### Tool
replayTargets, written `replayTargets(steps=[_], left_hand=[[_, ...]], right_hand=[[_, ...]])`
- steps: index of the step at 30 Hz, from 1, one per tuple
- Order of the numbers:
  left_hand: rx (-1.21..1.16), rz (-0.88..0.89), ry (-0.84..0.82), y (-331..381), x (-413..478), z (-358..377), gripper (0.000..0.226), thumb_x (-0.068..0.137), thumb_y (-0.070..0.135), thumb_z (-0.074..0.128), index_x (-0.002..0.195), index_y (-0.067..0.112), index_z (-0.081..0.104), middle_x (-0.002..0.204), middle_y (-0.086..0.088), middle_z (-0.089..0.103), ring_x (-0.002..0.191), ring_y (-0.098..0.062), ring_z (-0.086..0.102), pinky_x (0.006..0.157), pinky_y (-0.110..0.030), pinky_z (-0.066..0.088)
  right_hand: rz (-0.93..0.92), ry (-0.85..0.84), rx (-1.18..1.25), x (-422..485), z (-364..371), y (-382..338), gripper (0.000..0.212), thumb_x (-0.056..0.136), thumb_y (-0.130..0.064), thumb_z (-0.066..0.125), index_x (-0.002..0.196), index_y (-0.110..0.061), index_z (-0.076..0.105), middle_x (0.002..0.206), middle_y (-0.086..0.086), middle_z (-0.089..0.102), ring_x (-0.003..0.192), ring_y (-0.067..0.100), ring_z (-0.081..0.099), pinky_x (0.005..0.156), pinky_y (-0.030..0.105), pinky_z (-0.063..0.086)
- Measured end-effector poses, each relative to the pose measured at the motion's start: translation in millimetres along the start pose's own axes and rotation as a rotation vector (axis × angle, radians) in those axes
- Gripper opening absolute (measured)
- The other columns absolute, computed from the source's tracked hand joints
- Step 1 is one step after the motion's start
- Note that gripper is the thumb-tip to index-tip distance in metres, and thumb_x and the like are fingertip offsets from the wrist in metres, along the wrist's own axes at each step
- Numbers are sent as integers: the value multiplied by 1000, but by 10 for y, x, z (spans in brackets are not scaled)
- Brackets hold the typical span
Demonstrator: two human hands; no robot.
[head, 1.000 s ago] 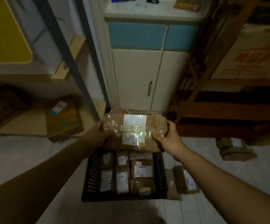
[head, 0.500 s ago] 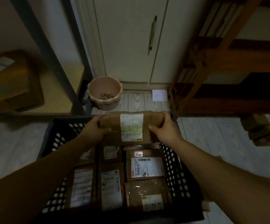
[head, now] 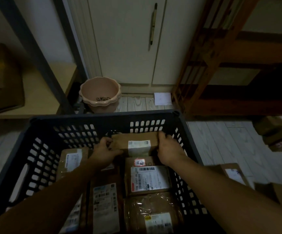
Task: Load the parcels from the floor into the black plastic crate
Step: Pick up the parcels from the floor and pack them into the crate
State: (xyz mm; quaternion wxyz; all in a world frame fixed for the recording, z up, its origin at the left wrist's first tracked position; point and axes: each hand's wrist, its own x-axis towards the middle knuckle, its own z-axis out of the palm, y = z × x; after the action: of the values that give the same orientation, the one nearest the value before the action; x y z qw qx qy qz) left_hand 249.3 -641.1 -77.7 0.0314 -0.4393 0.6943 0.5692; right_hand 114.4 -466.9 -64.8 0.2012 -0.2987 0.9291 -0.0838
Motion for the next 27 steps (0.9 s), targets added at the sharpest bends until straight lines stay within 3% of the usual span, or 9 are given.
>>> replayTargets(steps=[4, 7, 10, 13, 16, 22, 27], left_hand=[[-12, -4, 20, -25, 42, 81, 33, 87, 42, 58, 116, 32, 45, 128, -10, 44, 97, -23, 54, 66, -30, 47], [0, 18, 35, -16, 34, 132, 41, 90, 36, 56, 128, 27, 41, 130, -9, 46, 92, -17, 52, 68, -27, 46], [45, 45, 47, 73, 1, 204, 50, 94, 30, 53, 139, 23, 33, 141, -13, 38, 104, -23, 52, 75, -30, 44], [139, 65, 28, 177, -48, 254, 57, 99, 25, 43, 149, 27, 15, 153, -12, 21, 132, -32, 33, 95, -37, 37], [418, 89, 1, 134, -10, 223, 55, 101, 35, 33, 149, 35, 8, 156, -10, 14, 138, -32, 22, 110, -42, 24], [583, 108, -65, 169, -17, 279, 61, 102, 36, 28, 149, 30, -9, 157, -12, 11, 139, -29, 28, 110, -33, 24], [562, 106, -169, 124, 117, 99, 65, 98, 43, 34, 149, 35, -7, 159, -8, 2, 144, -31, 15, 116, -44, 15]], right_hand=[[-6, -48, -85, 28, 102, 24, 69, 88, -22, 61, 145, -13, 24, 142, 17, 35, 126, 32, 40, 103, 39, 37], [-35, -3, -126, 58, 111, 48, 64, 90, -24, 57, 144, -13, 25, 139, 19, 38, 123, 32, 41, 101, 37, 37], [-83, 80, -213, 73, 80, 58, 61, 90, -24, 56, 144, -15, 27, 138, 16, 38, 122, 31, 41, 102, 37, 36], [-192, 118, -277, 64, 138, 7, 63, 92, -32, 54, 147, -19, 25, 149, 15, 26, 139, 33, 21, 114, 43, 19], [-265, 66, -278, 88, 240, -56, 66, 95, -47, 42, 150, -27, 12, 158, 11, 9, 145, 32, 3, 116, 50, 7], [-191, -46, -304, 206, 302, -37, 73, 93, -62, 31, 151, -32, -3, 160, 9, -6, 147, 30, -9, 115, 52, -4], [-187, -127, -318, 187, 191, -79, 88, 87, -65, 43, 151, -33, -8, 160, 10, -13, 146, 31, -14, 115, 52, -7]])
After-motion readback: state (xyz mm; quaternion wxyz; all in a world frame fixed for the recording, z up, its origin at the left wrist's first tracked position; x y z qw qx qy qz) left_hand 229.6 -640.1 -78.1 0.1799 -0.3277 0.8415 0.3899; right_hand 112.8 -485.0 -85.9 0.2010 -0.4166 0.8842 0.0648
